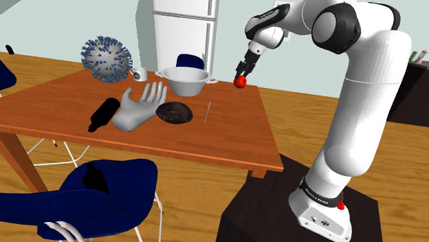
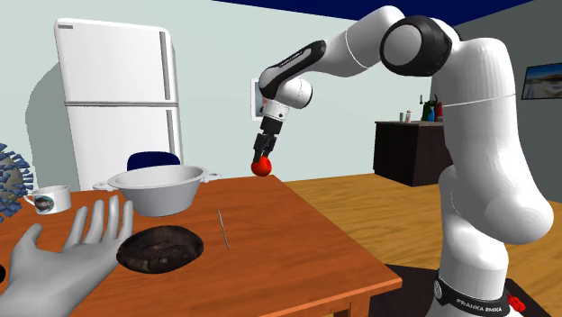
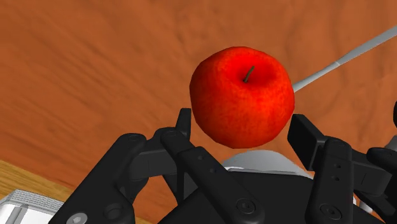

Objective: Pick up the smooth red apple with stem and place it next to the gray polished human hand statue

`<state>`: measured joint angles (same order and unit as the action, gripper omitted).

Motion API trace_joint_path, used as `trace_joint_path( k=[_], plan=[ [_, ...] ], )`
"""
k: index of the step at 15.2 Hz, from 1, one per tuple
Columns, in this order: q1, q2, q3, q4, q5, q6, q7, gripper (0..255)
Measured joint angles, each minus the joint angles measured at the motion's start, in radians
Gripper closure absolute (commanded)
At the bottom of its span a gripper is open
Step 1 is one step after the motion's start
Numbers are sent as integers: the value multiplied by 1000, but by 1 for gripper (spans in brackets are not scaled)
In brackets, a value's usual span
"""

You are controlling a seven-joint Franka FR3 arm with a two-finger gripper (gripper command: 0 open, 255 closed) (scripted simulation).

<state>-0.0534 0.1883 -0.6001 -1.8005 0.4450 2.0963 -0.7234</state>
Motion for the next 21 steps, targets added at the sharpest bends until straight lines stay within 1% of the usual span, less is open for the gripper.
trace_joint_path(
  k=[12,16,21],
  plan=[
    [-2,-27,-11,126,-43,-139,57,255],
    [31,-4,13,166,-45,-141,121,255],
    [90,30,51,210,-52,-124,223,255]
  ],
)
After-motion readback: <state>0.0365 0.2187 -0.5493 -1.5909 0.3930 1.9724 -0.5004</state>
